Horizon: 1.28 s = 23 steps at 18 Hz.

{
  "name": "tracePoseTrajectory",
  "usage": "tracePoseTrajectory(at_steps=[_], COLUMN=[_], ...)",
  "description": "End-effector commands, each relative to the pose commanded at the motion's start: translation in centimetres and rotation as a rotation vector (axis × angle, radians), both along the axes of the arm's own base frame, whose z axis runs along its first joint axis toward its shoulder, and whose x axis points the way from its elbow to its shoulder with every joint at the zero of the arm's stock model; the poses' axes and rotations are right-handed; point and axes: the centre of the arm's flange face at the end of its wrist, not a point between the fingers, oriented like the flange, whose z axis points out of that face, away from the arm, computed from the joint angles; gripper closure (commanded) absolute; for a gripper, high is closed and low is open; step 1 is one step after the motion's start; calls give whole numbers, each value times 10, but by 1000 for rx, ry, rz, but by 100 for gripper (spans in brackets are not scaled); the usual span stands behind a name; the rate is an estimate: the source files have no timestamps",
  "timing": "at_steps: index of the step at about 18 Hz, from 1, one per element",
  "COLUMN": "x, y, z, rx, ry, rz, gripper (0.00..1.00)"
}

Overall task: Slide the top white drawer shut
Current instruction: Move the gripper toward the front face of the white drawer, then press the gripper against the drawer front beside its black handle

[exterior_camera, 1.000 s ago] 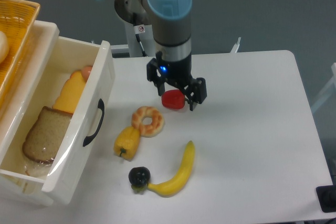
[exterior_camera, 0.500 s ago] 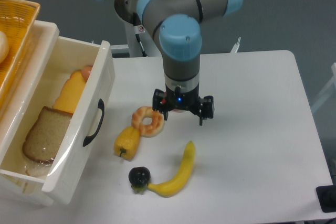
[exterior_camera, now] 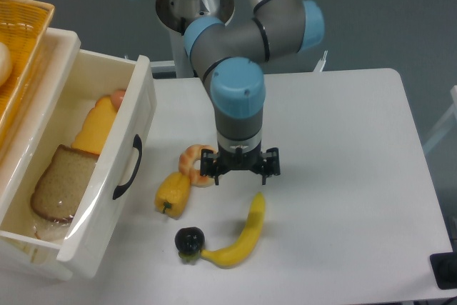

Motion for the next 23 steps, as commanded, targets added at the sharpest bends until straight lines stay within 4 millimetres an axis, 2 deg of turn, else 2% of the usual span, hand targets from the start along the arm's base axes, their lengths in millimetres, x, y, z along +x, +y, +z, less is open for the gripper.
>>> tracePoseTrajectory(at_steps=[8, 14, 23], x=[37, 44, 51], y=[24, 31, 36], z=[-6, -18, -20], rx=[22, 59, 110], ry=[-38, -108, -174], rz=[-68, -86, -98], gripper=[0, 0, 0])
